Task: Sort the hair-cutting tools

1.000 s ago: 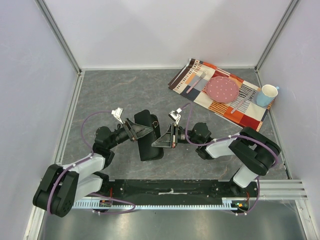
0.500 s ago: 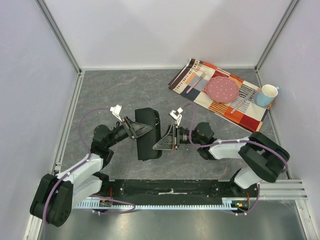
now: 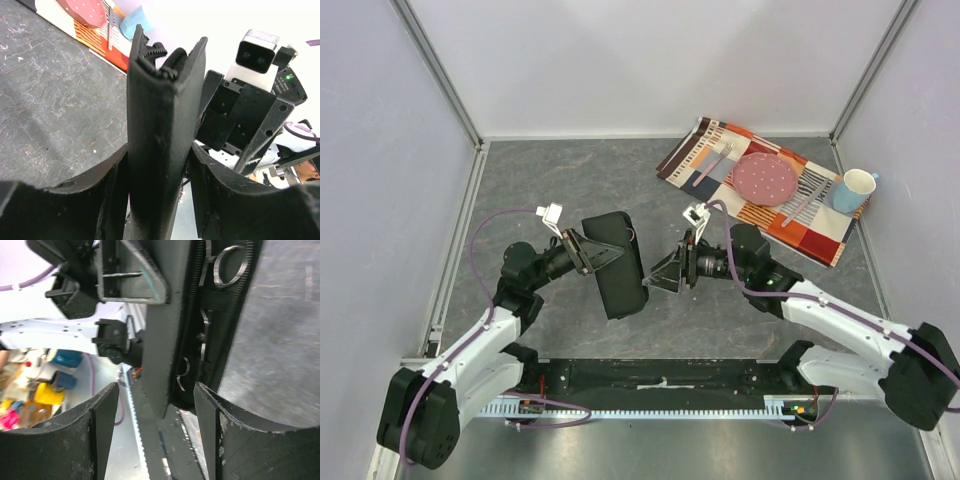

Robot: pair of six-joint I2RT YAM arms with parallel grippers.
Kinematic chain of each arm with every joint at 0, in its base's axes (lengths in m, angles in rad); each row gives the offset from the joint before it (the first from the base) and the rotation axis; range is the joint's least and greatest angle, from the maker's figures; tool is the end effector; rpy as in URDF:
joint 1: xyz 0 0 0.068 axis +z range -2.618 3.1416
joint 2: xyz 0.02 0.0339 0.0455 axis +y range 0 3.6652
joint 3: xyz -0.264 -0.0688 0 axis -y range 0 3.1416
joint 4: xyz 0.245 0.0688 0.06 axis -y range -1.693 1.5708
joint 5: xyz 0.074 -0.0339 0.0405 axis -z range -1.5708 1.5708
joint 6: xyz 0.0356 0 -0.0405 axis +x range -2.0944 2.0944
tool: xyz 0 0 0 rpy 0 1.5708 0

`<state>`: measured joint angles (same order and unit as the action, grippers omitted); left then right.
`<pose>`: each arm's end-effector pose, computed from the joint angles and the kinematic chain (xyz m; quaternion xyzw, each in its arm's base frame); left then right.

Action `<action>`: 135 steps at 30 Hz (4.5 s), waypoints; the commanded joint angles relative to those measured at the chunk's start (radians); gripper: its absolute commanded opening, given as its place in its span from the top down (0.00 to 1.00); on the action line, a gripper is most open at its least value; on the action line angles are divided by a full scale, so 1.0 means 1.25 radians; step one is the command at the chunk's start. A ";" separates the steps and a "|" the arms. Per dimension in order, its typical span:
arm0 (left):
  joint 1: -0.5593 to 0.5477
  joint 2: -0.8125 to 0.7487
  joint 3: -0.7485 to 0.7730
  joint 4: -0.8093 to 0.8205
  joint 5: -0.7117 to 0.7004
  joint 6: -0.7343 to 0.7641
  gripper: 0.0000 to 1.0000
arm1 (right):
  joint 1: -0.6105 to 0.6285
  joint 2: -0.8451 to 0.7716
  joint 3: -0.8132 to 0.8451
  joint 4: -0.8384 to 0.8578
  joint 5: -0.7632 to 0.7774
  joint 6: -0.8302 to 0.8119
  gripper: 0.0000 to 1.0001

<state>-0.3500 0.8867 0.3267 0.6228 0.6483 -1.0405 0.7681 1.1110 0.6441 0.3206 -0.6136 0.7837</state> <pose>0.1756 -0.0870 0.2452 -0.0011 0.6892 -0.6101 0.3909 0.1660 0.1889 0.2783 -0.1917 0.7231 0.5995 0.2846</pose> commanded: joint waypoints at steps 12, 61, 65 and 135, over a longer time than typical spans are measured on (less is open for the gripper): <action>0.001 -0.077 0.074 -0.013 0.061 0.004 0.49 | -0.045 0.021 0.007 -0.044 0.115 -0.129 0.59; 0.001 -0.069 0.098 0.117 0.204 -0.094 0.63 | -0.051 0.032 0.017 0.089 -0.078 -0.082 0.53; 0.001 -0.068 0.098 0.118 0.203 -0.093 0.63 | -0.050 0.055 -0.005 0.220 -0.105 -0.011 0.53; -0.061 -0.043 0.144 0.039 0.143 -0.007 0.98 | 0.058 0.100 0.146 0.047 -0.058 -0.123 0.64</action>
<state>-0.4232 0.8570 0.4397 0.6823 0.8642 -1.1007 0.8570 1.2896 0.7883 0.4179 -0.7082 0.6865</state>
